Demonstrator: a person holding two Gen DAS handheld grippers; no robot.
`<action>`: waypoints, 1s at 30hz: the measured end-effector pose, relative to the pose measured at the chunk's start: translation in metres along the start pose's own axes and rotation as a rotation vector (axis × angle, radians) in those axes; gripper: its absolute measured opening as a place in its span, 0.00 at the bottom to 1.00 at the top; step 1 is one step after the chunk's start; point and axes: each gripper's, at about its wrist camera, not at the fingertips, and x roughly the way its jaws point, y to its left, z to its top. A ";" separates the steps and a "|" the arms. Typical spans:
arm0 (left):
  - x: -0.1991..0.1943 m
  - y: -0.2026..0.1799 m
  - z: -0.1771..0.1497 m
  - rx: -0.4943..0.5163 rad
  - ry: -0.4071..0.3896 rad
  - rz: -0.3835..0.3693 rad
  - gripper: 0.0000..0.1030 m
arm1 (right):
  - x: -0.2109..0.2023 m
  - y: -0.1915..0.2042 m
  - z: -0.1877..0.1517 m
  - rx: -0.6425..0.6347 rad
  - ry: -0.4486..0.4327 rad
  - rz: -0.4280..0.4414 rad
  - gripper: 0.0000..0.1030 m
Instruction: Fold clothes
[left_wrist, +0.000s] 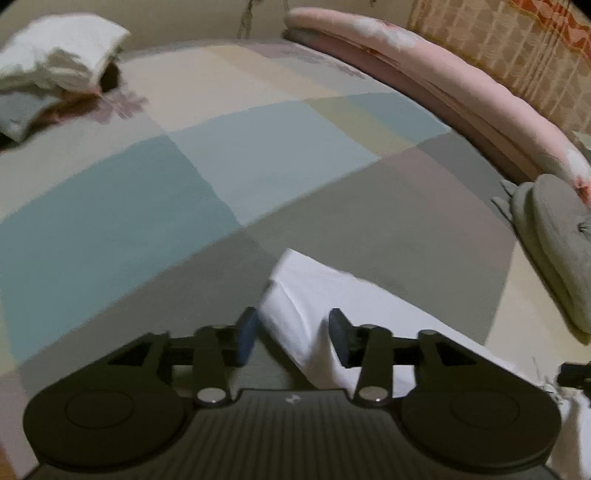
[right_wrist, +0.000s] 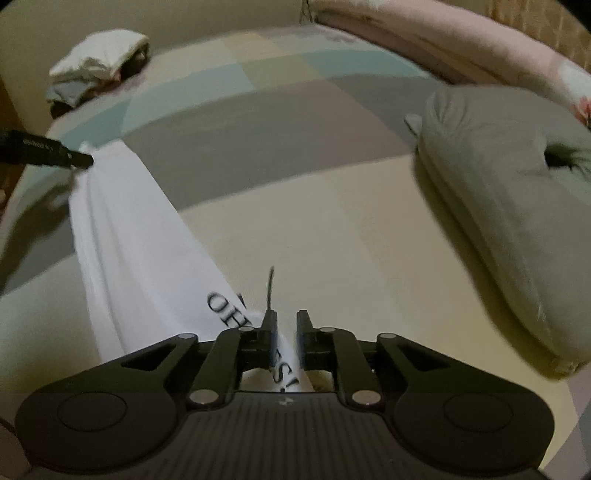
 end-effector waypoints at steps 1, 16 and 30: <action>-0.004 0.001 0.001 0.006 -0.012 0.011 0.50 | -0.001 0.000 0.003 -0.004 -0.010 0.012 0.33; -0.021 -0.060 -0.026 0.428 0.002 -0.096 0.65 | 0.059 0.063 0.031 -0.261 0.046 0.056 0.04; -0.016 -0.125 -0.047 0.775 -0.041 -0.233 0.59 | 0.000 0.052 -0.007 0.135 -0.052 -0.027 0.42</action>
